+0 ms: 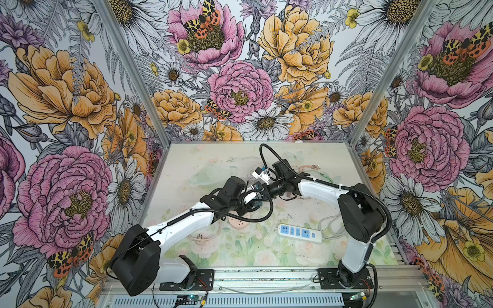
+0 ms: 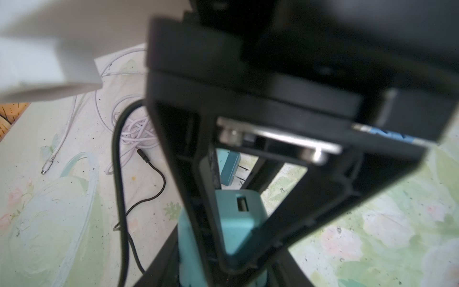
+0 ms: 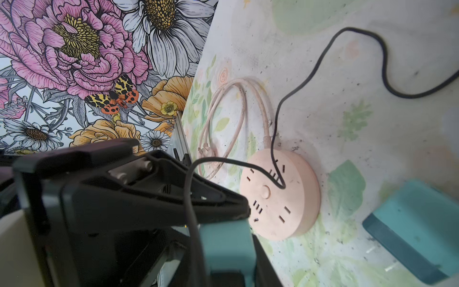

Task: Insert plugs into power strip
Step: Pass the plug.

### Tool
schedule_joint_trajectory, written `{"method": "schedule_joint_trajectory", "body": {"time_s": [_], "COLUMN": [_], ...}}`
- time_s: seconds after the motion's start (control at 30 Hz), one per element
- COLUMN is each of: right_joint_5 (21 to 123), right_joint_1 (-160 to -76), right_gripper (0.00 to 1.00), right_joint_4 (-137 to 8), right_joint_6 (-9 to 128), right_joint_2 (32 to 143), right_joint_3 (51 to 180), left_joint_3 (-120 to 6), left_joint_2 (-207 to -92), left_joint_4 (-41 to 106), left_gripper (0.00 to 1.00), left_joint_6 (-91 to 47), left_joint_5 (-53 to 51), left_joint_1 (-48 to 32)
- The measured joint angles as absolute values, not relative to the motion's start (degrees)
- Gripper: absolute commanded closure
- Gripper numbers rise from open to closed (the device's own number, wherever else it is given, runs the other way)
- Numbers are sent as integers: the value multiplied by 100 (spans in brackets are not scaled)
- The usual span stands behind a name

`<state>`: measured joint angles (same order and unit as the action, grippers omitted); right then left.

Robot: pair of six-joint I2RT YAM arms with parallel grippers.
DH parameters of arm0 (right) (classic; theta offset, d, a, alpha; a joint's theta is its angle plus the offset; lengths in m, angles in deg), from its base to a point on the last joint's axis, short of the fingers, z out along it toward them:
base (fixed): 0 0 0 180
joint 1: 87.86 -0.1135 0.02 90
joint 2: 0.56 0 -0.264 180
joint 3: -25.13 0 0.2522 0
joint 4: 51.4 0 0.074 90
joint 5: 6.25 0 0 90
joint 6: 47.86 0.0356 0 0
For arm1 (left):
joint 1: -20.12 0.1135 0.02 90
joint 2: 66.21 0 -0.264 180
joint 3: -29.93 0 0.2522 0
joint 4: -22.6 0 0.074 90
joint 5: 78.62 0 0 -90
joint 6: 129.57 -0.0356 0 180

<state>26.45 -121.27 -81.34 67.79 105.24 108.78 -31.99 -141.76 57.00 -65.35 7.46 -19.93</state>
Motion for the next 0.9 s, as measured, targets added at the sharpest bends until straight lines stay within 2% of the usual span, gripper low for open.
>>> {"method": "schedule_joint_trajectory", "body": {"time_s": [0.1,0.4,0.7,0.8,0.9], "right_joint_5": [2619,2824,3327,3473,3567], "right_joint_1": [-12123,-12083,-11830,-11791,-11791], "right_gripper": [100,100,100,100,100], "right_joint_4": [-8091,-7968,-8095,-8121,-8119], "right_joint_6": [6772,6774,6822,6859,6881], "right_joint_2": [10541,10611,10602,10565,10473], "right_joint_3": [10869,10834,10810,10808,10808], "left_joint_3": [-3315,-3394,-2596,-2568,-2570], "left_joint_2": [-14246,-14362,-13108,-12799,-12651], "left_joint_4": [5840,5891,5421,5453,5512], "left_gripper": [60,50,44,44,44], "left_joint_6": [-6680,-6732,-5919,-5250,-4345], "left_joint_5": [805,1006,1358,1441,1423], "left_joint_1": [-2011,-2063,-2055,-1784,-1099]}}
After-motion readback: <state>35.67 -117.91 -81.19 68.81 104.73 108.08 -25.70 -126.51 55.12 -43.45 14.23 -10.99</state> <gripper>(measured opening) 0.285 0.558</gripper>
